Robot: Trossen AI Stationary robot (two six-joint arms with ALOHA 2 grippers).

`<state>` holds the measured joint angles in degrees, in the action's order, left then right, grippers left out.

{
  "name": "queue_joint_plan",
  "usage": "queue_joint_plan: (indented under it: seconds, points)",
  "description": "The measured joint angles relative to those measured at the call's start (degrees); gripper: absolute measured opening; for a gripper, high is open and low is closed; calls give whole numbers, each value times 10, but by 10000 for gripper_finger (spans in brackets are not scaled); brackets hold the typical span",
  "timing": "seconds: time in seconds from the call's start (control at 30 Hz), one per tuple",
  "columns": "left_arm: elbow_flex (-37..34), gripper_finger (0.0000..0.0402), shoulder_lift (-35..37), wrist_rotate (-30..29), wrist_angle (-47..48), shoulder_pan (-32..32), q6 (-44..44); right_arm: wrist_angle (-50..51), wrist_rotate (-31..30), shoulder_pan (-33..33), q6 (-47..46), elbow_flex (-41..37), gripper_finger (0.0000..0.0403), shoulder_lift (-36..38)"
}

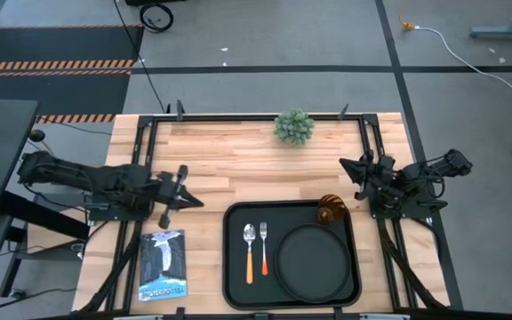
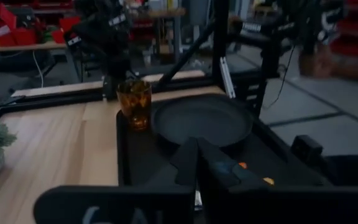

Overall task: Pick and place plate/cup/fork/spoon on tray
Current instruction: Return to Home Position

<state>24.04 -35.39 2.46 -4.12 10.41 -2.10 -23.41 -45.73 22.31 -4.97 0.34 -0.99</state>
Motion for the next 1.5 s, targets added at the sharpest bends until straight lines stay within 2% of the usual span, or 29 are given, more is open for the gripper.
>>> queue_joint_plan:
  seconds: [0.1,0.3,0.67,0.97,1.23,1.5]
  points:
    - [-32,12,61,1,0,2,19,3,-7,0,33,0,10,0]
    - [-97,11,181,9,2,12,68,2,-7,0,37,0,17,0]
    - [-180,11,348,30,3,45,109,0,-7,0,37,0,16,0]
    - [-233,11,351,73,-30,67,105,-1,-7,0,36,0,17,0]
    - [-236,11,351,79,-14,83,87,-1,-7,0,36,0,16,0]
    - [-236,11,350,77,-2,84,194,-1,-7,0,36,0,18,0]
